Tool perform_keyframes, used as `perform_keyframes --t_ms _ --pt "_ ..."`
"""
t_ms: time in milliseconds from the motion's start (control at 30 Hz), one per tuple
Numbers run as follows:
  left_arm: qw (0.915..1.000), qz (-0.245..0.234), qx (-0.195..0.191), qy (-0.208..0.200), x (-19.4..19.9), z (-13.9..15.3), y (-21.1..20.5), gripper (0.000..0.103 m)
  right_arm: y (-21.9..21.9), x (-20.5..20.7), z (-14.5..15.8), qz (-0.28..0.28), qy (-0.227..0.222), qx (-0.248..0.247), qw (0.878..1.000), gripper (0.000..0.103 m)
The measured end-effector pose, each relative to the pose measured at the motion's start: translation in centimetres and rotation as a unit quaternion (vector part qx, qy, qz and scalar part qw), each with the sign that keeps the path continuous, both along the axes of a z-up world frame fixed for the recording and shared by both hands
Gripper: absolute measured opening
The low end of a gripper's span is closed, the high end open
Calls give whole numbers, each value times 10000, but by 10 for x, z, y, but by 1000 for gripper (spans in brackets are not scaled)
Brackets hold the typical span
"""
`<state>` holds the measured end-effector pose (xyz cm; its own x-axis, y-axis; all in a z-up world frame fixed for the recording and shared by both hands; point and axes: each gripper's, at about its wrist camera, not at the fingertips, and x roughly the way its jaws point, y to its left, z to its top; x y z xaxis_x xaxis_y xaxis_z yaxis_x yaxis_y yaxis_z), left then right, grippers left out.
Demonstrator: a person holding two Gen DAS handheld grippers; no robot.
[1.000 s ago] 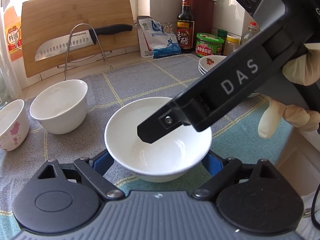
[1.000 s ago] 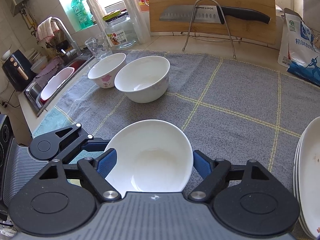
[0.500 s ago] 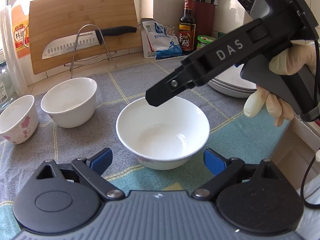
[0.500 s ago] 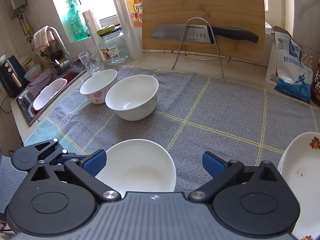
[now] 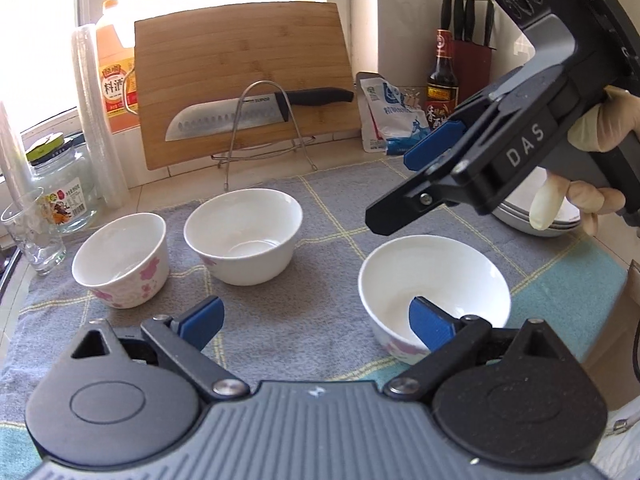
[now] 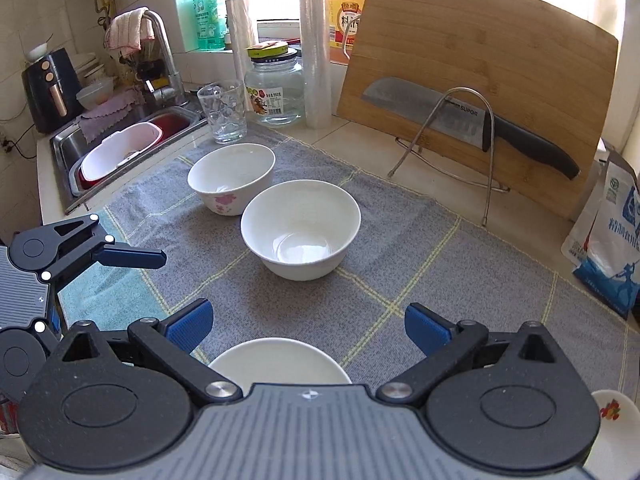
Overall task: Organize plates and bowls
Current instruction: 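Lower the white bowl onto the towel beside the plates and open the right gripper, then grasp the rim of another white bowl with the right gripper, then carry the second white bowl with the right gripper over the first bowl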
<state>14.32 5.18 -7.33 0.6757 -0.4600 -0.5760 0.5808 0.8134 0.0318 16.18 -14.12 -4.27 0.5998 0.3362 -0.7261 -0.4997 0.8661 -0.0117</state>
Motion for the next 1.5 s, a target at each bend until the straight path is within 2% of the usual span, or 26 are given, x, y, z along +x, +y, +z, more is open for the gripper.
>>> perform_keyframes --t_ms 200,433,767,1100,1500 --pt "9992 376 37 -100 24 -4 11 99 19 21 1 196 -87 -270 9994 103" --pt "9979 643 -26 -80 57 -14 9 99 32 49 -4 302 -1 -318 9990 103" --pt "9987 499 44 26 81 -28 -6 98 36 89 -21 387 364 -265 9982 103" --pt "9992 386 85 70 97 -33 -14 96 39 120 -34 510 699 47 9962 101" --pt "9997 223 29 71 105 -33 -15 92 43 138 -45 592 969 177 9934 84"
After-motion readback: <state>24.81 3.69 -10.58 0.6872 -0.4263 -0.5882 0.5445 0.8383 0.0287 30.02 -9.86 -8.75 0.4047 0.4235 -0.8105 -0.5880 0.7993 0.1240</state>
